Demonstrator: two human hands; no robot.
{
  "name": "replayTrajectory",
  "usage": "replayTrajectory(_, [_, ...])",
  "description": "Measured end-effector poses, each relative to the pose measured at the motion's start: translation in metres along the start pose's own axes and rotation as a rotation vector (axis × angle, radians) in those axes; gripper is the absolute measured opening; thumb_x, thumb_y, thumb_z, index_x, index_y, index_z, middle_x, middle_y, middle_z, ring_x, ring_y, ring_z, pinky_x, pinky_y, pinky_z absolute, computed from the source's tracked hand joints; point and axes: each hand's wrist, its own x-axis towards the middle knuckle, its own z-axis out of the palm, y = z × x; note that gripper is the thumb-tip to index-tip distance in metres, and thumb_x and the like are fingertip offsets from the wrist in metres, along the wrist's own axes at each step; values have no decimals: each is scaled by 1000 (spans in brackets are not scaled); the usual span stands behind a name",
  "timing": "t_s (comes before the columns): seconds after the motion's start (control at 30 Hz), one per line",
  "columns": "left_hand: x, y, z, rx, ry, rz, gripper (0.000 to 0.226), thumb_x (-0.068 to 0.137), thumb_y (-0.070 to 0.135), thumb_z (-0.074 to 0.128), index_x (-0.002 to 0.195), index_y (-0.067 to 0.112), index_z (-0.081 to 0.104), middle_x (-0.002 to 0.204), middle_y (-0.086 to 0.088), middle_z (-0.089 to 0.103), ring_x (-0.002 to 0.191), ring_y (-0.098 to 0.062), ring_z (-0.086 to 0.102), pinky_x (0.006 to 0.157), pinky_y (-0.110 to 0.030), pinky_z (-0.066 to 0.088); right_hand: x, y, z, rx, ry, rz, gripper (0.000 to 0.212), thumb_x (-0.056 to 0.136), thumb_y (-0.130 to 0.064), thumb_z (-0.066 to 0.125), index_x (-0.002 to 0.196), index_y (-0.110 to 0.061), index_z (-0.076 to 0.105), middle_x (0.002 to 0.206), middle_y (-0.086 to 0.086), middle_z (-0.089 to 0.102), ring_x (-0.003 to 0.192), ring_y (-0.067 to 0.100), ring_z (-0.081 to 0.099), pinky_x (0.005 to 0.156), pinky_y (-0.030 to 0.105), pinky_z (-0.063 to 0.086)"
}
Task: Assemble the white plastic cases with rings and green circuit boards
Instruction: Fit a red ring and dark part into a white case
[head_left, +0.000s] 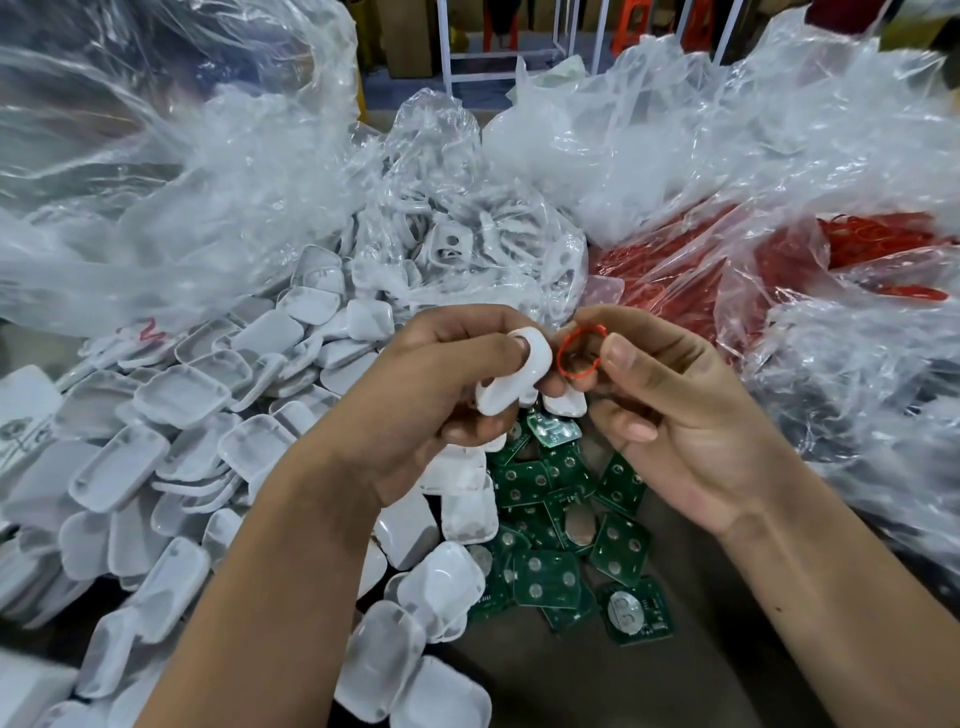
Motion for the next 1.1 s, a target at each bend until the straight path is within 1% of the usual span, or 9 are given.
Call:
replayTrajectory(0.2, [2,-4,7,-17,62,-128,20,98,3,56,89,9,73,88,-16,77,46,-15,49,37,-15,31,2,3,2,-56,109,-10,25,71,-19,80,92,-7,77,79,10,65,61,8,57,41,12,40])
replayTrajectory(0.3, [3,-5,10,-58,59,-165,29,97,4,58,78,16,78,84,-13,76,44,-14,52,36,-15,31,1,3,3,-64,131,-22,18,70,-22,81,82,-11,74,79,13,58,57,7,51,41,12,40])
replayTrajectory(0.43, [4,-5,9,-63,81,-162,28,97,4,58,78,15,74,78,-10,74,44,-14,50,36,-15,30,0,2,5,-71,138,-28,9,69,-22,81,72,-17,74,70,5,63,52,4,51,41,11,41])
replayTrajectory(0.57, [4,-4,6,23,137,-149,19,99,4,54,91,11,69,82,-9,73,49,-15,48,38,-16,29,-1,2,6,-14,118,-47,8,69,-20,81,74,-16,75,71,2,65,55,5,55,42,10,43])
replayTrajectory(0.67, [6,-6,6,115,234,-159,23,99,4,49,98,17,69,81,-7,75,48,-15,46,38,-15,30,-2,2,5,29,63,-79,18,68,-21,85,80,-12,75,74,4,66,59,7,60,44,11,45])
replayTrajectory(0.77, [7,-8,10,153,252,-191,36,100,5,48,92,28,74,79,-5,75,43,-13,40,41,-16,34,-2,2,5,32,17,-111,25,67,-24,92,84,-13,77,76,5,68,64,8,63,47,12,48])
replayTrajectory(0.9, [9,-8,11,104,289,-228,53,106,5,43,80,32,79,73,-5,70,45,-12,42,41,-17,34,-1,3,6,-1,-15,-146,22,68,-28,93,82,-19,79,80,2,72,65,8,63,50,12,49])
replayTrajectory(1.0, [8,-5,13,-13,280,-224,37,105,1,43,102,16,76,85,-13,68,55,-17,50,43,-19,36,0,4,8,6,-41,-149,20,70,-26,92,83,-19,80,83,2,73,68,8,66,53,12,51])
replayTrajectory(1.1, [6,-4,13,-95,235,-190,38,101,-11,43,121,8,69,113,-25,64,65,-18,65,56,-21,53,0,4,9,18,-35,-150,18,71,-23,90,84,-17,80,85,3,75,72,9,70,55,13,53])
